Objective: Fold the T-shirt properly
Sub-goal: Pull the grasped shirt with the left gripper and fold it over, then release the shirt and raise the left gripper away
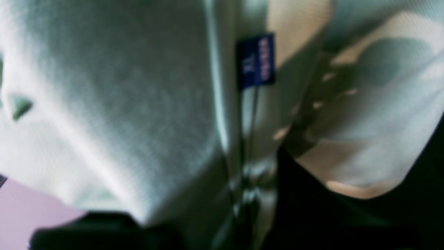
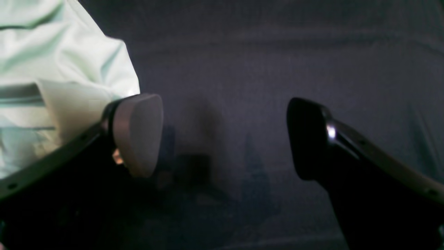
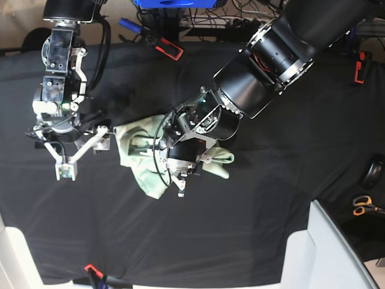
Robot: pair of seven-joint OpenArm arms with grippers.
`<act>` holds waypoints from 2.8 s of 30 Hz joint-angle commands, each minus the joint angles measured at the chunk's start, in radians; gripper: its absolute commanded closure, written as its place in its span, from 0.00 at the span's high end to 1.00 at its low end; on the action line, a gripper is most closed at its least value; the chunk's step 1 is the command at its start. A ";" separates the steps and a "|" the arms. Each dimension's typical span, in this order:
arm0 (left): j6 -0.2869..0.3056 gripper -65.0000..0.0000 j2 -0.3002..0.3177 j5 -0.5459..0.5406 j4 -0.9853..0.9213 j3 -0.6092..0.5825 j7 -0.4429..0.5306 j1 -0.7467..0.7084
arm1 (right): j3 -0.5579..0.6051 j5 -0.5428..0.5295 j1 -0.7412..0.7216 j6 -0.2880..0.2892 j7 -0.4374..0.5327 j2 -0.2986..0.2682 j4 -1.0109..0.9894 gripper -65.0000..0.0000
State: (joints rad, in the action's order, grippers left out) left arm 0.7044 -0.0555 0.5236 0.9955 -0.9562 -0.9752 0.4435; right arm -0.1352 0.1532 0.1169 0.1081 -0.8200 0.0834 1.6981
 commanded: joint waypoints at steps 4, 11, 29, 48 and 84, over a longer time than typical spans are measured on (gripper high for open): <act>-0.006 0.04 -0.007 0.022 0.013 0.004 -0.015 0.031 | 0.003 -0.002 -0.010 0.000 0.018 -0.001 0.017 0.81; -0.006 0.35 -0.005 0.016 0.015 0.006 -0.018 0.051 | 0.003 -0.002 -0.010 0.000 0.018 -0.001 0.017 0.81; -0.006 0.90 0.000 0.017 0.013 0.167 -0.040 0.146 | 0.003 -0.002 -0.009 0.000 0.018 0.002 0.017 0.81; -0.006 0.09 0.018 0.028 0.483 0.578 -0.136 0.050 | 0.030 -0.002 0.002 0.072 0.011 0.000 0.017 0.81; -0.006 0.00 0.276 0.200 0.655 1.411 0.046 -0.518 | 0.173 0.000 -0.428 0.166 -0.008 0.002 -0.471 0.73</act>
State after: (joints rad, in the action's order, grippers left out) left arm 0.7082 0.2031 0.7074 1.6310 0.4519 -0.9260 -0.0853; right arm 0.0380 0.1547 -0.2810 0.2771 -0.8455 0.0868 1.2118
